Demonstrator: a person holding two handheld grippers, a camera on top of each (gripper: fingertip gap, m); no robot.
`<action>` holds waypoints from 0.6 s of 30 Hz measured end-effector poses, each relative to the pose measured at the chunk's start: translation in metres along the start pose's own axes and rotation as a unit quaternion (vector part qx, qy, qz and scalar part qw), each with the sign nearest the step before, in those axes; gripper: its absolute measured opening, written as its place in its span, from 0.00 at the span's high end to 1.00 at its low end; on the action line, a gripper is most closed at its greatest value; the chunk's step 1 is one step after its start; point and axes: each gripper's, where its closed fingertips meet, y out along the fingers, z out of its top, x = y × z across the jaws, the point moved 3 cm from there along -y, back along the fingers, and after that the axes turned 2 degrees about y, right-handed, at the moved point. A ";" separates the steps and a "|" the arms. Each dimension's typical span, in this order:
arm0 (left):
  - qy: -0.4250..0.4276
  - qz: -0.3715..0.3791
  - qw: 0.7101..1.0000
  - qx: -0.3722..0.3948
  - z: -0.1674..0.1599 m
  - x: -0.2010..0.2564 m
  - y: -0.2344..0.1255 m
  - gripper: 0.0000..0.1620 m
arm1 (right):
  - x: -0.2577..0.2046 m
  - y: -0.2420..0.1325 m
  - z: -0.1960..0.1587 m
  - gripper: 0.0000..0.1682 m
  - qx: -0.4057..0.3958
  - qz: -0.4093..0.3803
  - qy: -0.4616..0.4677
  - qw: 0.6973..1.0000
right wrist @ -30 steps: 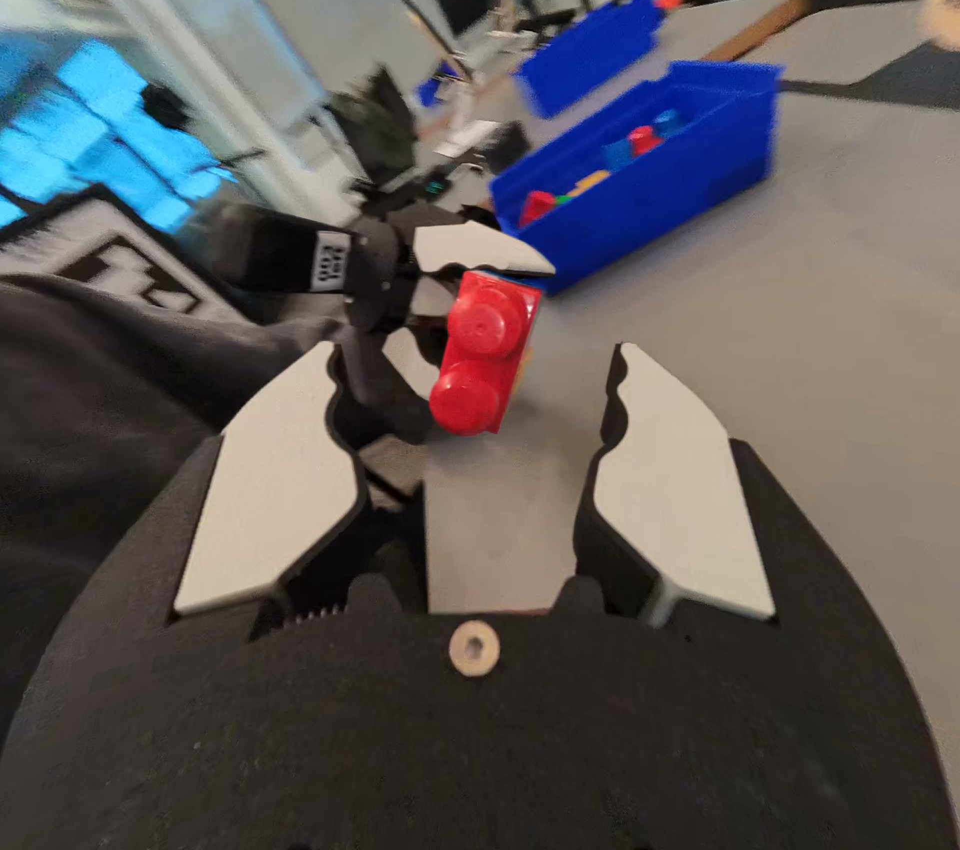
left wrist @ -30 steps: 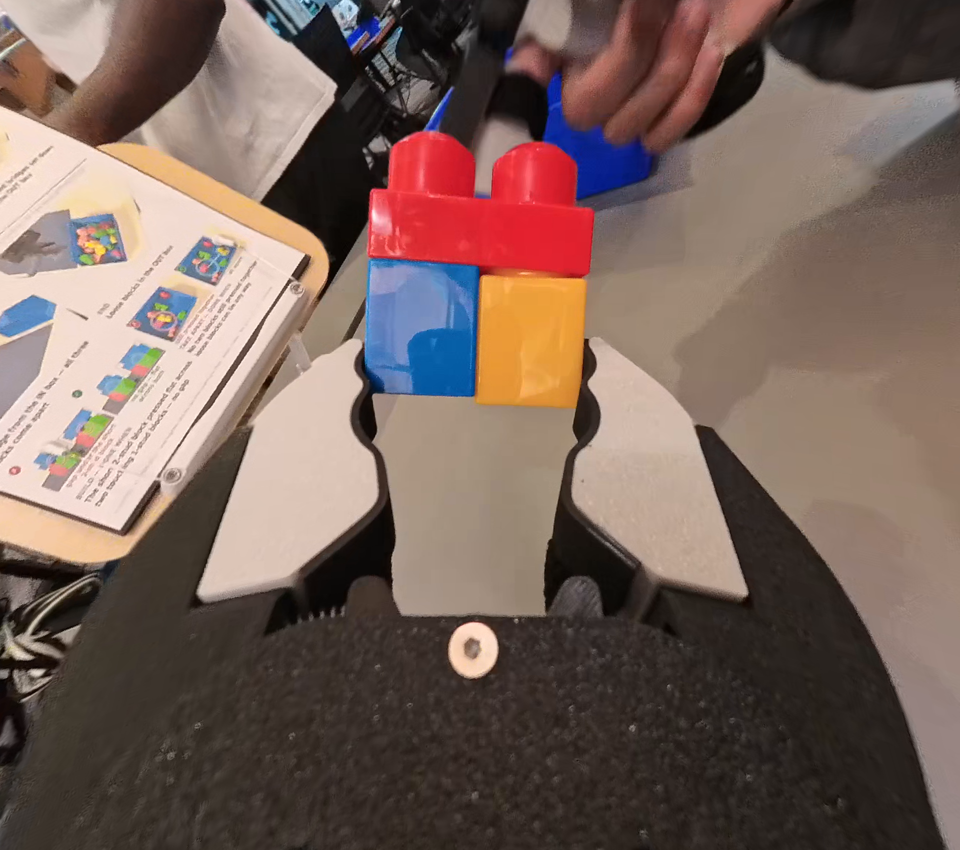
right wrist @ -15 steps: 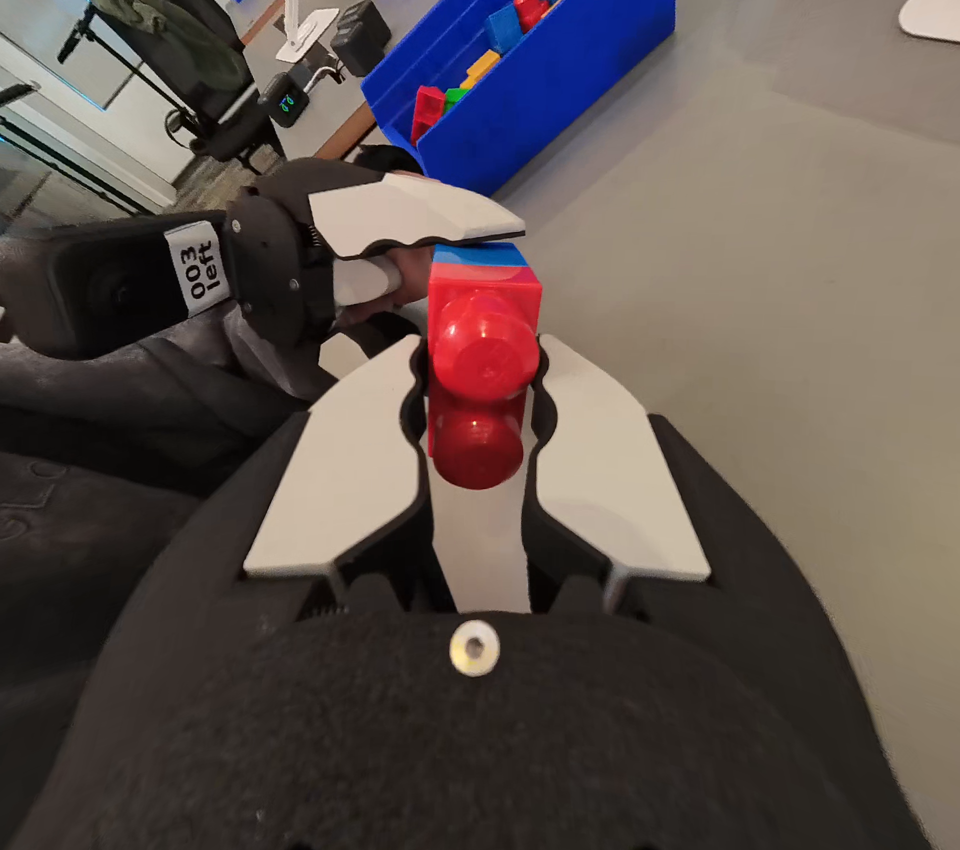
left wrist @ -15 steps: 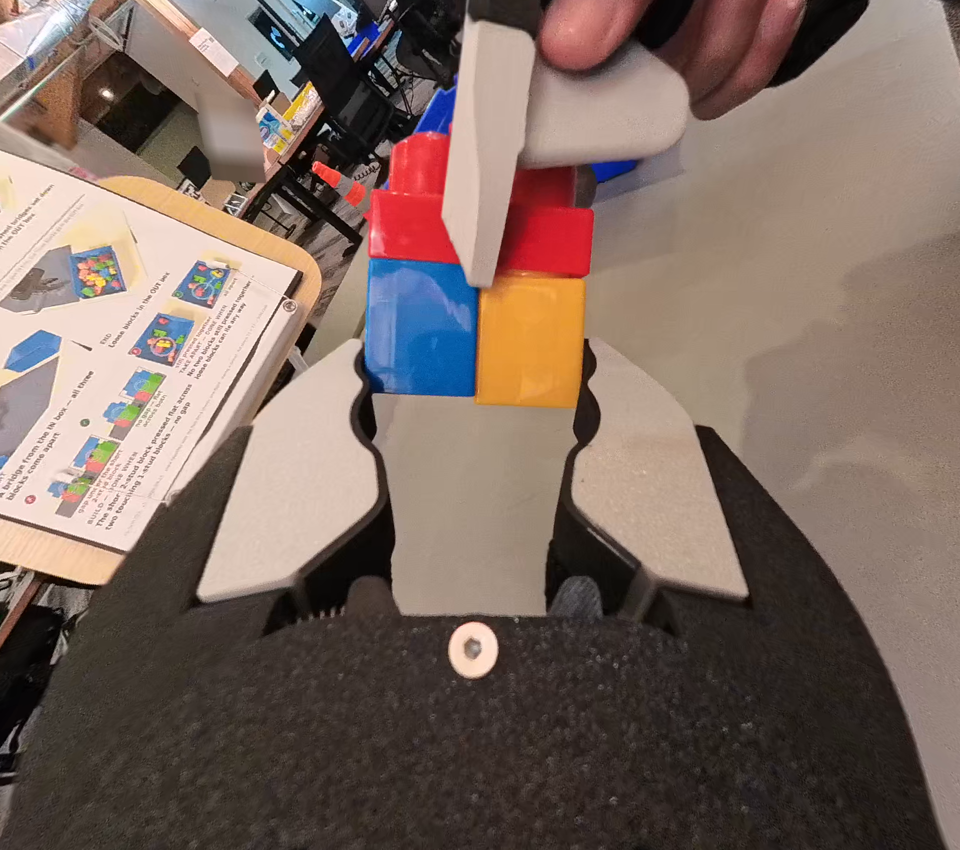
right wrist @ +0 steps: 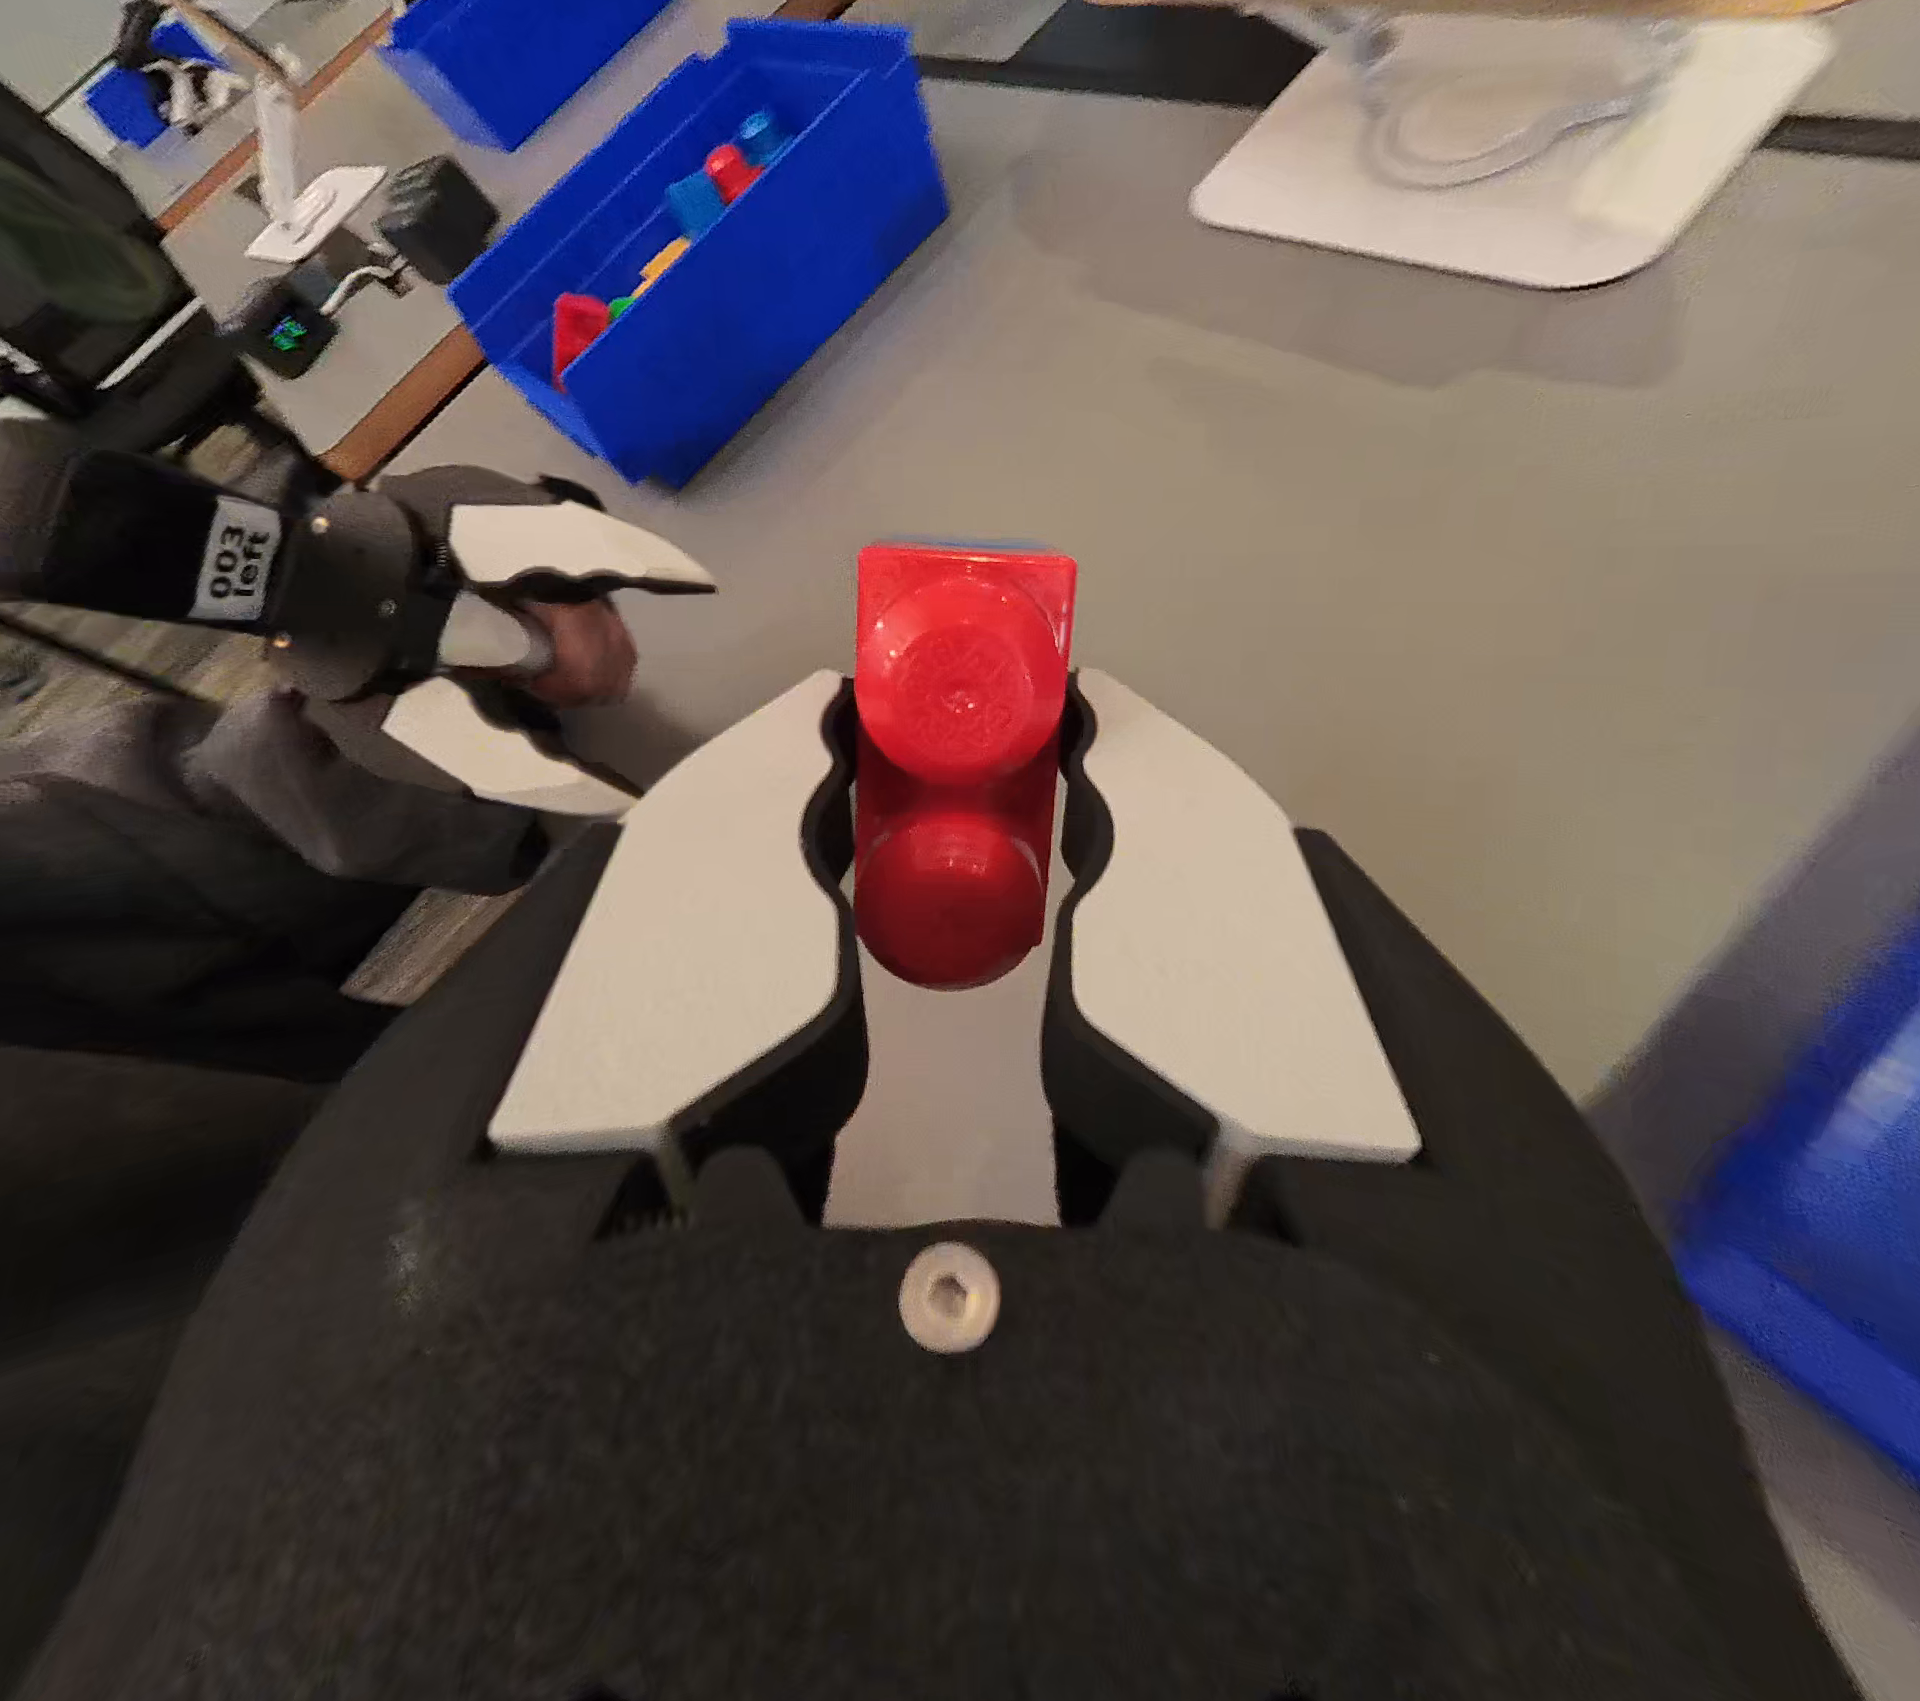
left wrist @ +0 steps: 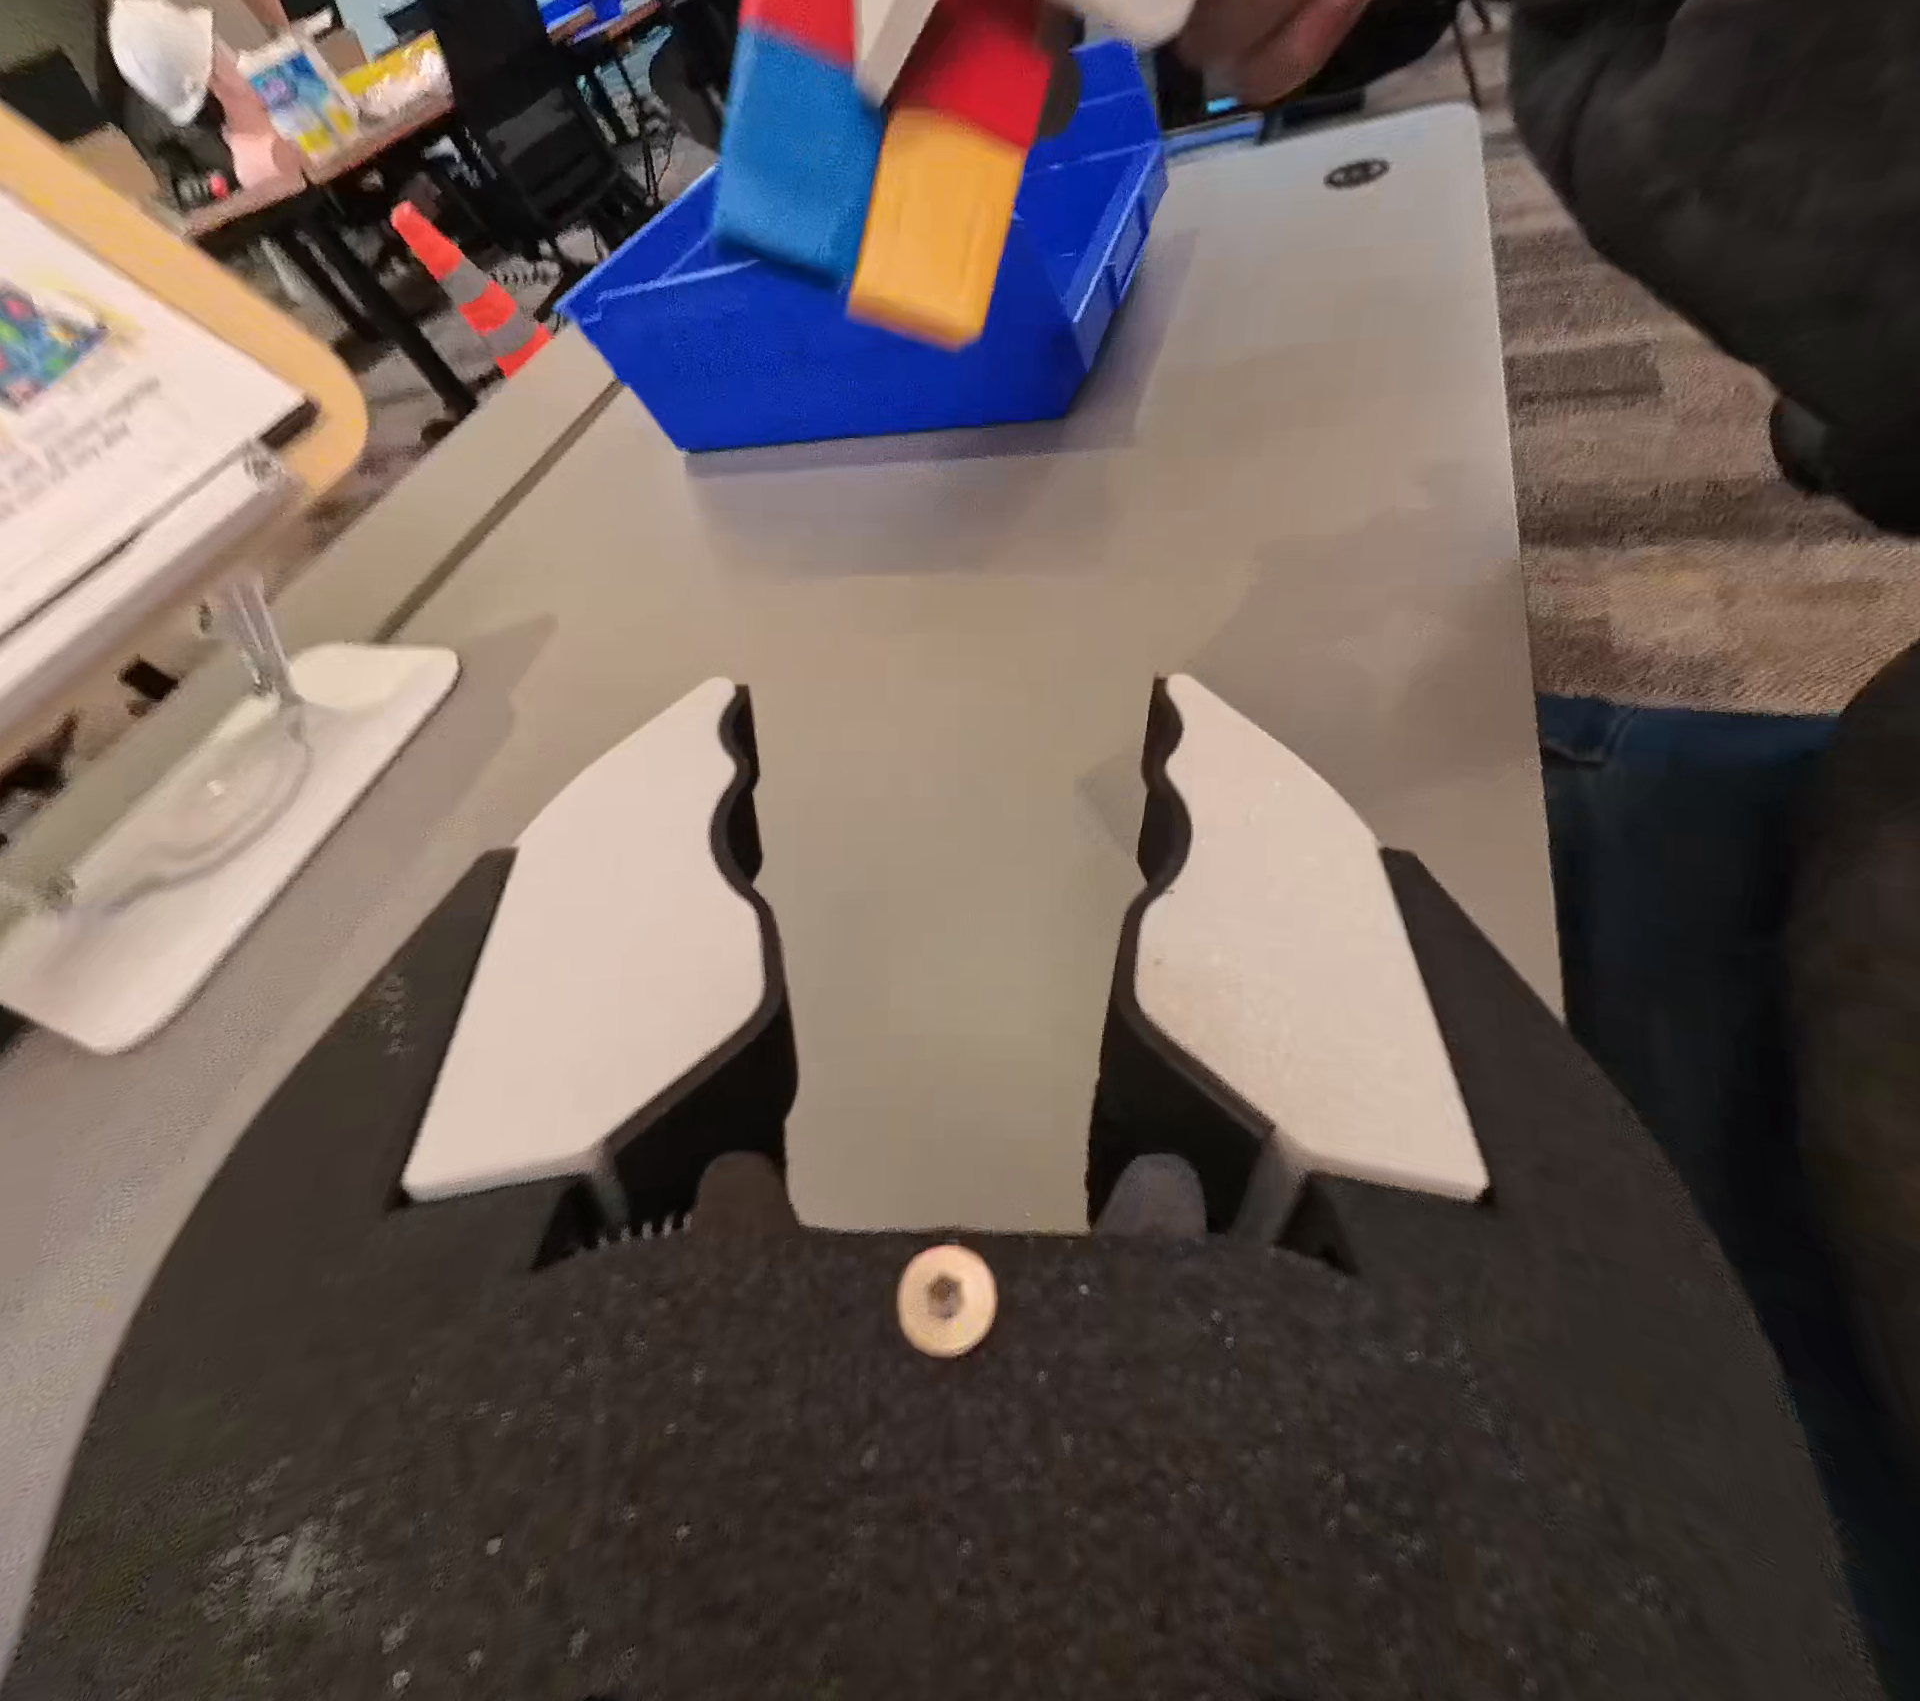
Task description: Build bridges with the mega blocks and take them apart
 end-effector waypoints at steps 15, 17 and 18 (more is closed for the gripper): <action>-0.215 0.065 0.974 0.010 -0.042 -0.059 -0.021 0.64 | 0.241 -0.118 0.017 0.78 -0.083 -0.346 0.071 0.932; -0.219 0.068 0.973 0.006 -0.045 -0.062 -0.020 0.64 | 0.261 -0.093 0.018 0.78 -0.107 -0.329 0.087 0.934; -0.221 0.069 0.973 0.004 -0.047 -0.063 -0.019 0.64 | 0.269 -0.077 0.019 0.78 -0.117 -0.319 0.093 0.936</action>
